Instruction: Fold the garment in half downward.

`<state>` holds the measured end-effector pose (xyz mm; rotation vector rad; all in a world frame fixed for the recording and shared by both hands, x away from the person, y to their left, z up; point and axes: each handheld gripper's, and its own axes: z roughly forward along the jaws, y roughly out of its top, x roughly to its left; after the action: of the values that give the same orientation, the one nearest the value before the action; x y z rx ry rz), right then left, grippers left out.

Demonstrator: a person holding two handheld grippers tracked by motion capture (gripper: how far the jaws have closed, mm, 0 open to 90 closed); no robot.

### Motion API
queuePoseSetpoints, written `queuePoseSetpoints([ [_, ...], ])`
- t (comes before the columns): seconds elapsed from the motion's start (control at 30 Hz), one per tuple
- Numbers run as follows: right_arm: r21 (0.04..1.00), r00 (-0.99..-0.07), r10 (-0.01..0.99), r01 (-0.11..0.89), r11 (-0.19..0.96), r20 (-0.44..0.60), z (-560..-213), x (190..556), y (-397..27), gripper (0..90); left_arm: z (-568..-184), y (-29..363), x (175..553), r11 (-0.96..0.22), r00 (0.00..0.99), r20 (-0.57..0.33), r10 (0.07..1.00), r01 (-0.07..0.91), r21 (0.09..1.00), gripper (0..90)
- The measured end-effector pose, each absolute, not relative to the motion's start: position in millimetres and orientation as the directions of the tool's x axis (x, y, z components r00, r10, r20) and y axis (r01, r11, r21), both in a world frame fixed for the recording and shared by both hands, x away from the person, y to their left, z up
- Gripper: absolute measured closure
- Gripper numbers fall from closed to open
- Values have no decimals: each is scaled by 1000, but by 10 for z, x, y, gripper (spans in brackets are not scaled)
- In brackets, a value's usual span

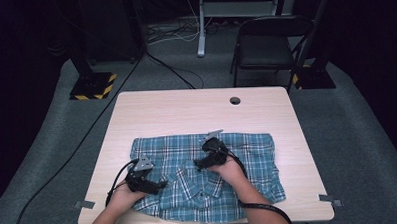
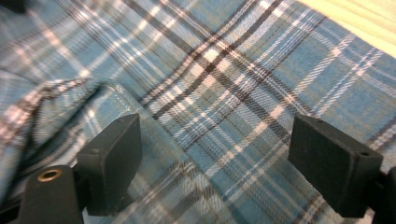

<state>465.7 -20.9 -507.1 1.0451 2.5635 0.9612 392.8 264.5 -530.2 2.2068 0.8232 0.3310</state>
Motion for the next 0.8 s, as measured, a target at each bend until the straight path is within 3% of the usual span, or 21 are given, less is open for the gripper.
queuePoseSetpoints([
  [0.23, 615, -715, 697, 570, 545, 44, -5141, 4699, -203, 156, -5304, 2656, 3904, -514, 759, -17, 651, 457, 726, 95],
  [0.3, 594, -705, 707, 593, 544, 57, -5098, 4712, -185, 196, -5300, 2654, 3898, -517, 759, -15, 651, 459, 722, 95],
  [0.5, 664, -707, 696, 581, 471, 125, -5034, 4754, -72, 187, -5295, 2659, 3865, -520, 758, -15, 652, 461, 719, 94],
  [0.8, 621, -721, 685, 587, 520, 107, -5098, 4830, 66, 182, -5305, 2685, 3808, -529, 764, -3, 645, 449, 720, 89],
])
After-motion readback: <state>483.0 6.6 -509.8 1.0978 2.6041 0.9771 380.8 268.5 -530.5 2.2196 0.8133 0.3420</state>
